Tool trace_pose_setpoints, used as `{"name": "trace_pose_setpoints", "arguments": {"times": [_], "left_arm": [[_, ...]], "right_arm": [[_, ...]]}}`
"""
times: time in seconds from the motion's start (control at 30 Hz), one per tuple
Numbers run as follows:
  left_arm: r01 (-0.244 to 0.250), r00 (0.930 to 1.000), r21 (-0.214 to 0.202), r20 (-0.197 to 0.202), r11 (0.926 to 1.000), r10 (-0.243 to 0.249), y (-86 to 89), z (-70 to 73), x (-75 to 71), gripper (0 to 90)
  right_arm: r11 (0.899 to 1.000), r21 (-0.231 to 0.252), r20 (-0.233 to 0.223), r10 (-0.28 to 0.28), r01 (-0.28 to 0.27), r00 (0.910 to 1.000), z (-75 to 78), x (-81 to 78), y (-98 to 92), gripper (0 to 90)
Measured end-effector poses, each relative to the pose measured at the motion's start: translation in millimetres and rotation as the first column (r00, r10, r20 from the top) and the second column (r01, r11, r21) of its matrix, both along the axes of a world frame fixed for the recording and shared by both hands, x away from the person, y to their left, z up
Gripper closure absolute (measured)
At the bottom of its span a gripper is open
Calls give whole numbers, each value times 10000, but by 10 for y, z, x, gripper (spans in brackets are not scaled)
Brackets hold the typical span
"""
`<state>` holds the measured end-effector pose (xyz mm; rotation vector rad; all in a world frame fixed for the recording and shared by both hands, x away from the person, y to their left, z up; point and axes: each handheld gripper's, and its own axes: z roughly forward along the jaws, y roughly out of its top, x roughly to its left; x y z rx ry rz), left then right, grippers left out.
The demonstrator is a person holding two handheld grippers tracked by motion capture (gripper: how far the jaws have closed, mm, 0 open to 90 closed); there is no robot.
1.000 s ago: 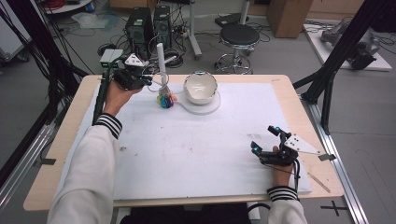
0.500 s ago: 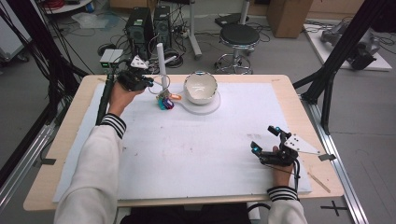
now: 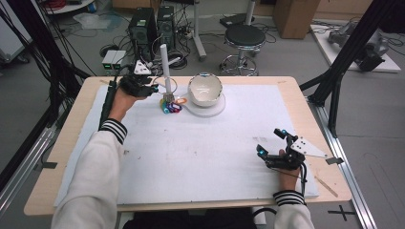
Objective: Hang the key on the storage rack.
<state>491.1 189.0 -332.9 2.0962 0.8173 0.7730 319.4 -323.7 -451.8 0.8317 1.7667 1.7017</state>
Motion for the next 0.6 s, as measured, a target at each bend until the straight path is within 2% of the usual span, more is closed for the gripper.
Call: {"name": "trace_pose_setpoints", "arguments": {"times": [0.03,0.17,0.27,0.33,0.37,0.43,0.5,0.57,0.6], "left_arm": [[36,10000,-54,-38,10000,-36,15,-6,-17,464],[312,9995,-478,91,9984,-308,98,-27,-123,339],[836,9965,-935,1,9921,-839,178,-41,-213,267],[993,9946,-1312,-182,9864,-1025,221,-44,-271,178],[1014,9942,-1449,-211,9842,-1055,242,-40,-303,142],[1117,9936,-1632,21,9803,-1128,287,-31,-383,90],[992,9950,-1796,81,9787,-994,339,-23,-459,17],[968,9953,-2005,203,9749,-947,407,-26,-544,17],[962,9953,-1983,249,9754,-931,444,-30,-588,17]], "right_arm": [[10000,-8,23,-4,4,10000,0,1,1,10],[10000,-25,16,-13,13,10000,1,0,1,10],[10000,-24,21,-22,22,10000,0,1,1,10],[10000,-32,3,-3,3,10000,1,-2,3,10],[10000,-61,18,-9,9,10000,1,-1,2,10],[10000,-63,6,22,-22,10000,0,-5,6,10],[10000,-67,9,13,-13,10000,0,-6,7,10],[10000,-78,41,10,-10,10000,1,-4,7,10],[10000,-78,32,7,-6,10000,0,-5,7,10]]}}
